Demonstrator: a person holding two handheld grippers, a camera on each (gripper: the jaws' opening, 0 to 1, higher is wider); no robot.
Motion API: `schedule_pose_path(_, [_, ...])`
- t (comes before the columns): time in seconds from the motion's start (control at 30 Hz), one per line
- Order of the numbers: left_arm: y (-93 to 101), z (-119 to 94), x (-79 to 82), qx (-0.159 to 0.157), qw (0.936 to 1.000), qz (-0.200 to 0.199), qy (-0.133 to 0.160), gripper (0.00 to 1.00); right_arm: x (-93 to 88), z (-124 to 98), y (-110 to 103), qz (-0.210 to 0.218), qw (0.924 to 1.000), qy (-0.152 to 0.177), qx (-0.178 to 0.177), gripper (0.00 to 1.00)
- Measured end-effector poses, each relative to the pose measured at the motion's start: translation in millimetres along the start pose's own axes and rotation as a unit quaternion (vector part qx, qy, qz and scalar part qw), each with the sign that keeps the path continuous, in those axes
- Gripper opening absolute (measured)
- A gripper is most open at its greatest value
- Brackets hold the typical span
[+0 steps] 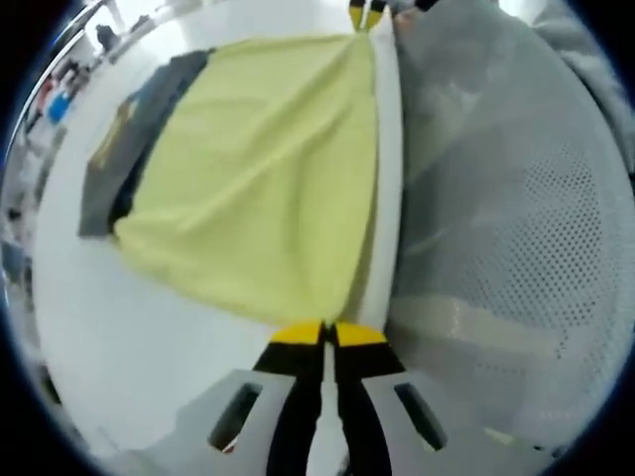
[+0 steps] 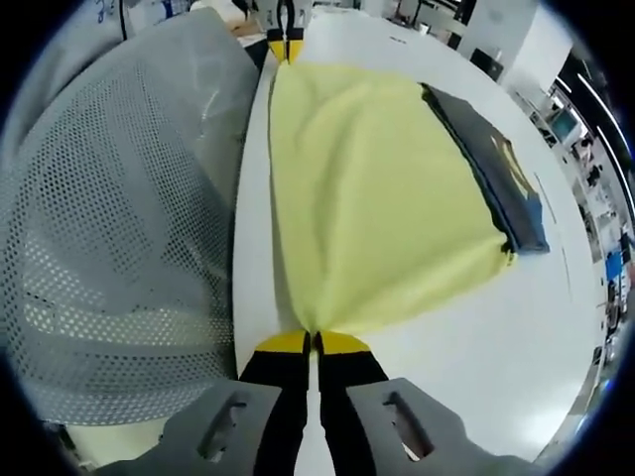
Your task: Fold the garment on the visible template until the final outline fits inside the template.
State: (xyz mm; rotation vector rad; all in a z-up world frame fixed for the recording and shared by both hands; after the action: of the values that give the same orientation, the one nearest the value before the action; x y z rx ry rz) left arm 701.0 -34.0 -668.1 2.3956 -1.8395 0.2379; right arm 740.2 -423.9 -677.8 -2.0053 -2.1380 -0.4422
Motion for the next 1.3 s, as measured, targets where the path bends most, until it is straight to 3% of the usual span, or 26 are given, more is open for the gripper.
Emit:
schedule_pose_path(0.57, [17.5, -17.8, -5.1, -0.014, 0.9999, 0.006, -0.002, 0.0, 13.7, -24.1, -18.9, -0.022, 0.9997, 0.005, 0.012, 0.02])
schedule_pose_path(0.83, [28.1, -28.2, -6.6, -0.029, 0.9993, 0.018, -0.017, 0.0, 21.7, -34.4, -31.4, -0.02, 0.9991, 0.01, 0.036, 0.02])
schedule_pose_path(1.3, [45.1, -54.5, 2.4, -0.041, 0.9983, 0.036, -0.022, 0.0, 30.4, -58.4, -42.5, -0.026, 0.998, 0.004, 0.058, 0.02])
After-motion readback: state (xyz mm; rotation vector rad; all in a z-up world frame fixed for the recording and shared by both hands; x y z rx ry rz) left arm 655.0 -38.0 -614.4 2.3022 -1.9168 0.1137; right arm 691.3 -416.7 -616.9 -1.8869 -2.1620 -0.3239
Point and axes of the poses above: the point that each gripper's makers call its tool centre point, and the gripper's own axes: z roughly forward along the fingers, y roughly to its right, x roughly out of its top, the point moved 10 cm from there along -z, roughly backward along the fingers, and after that the axes turned 4 degrees about -y, right-handed, at the moved point
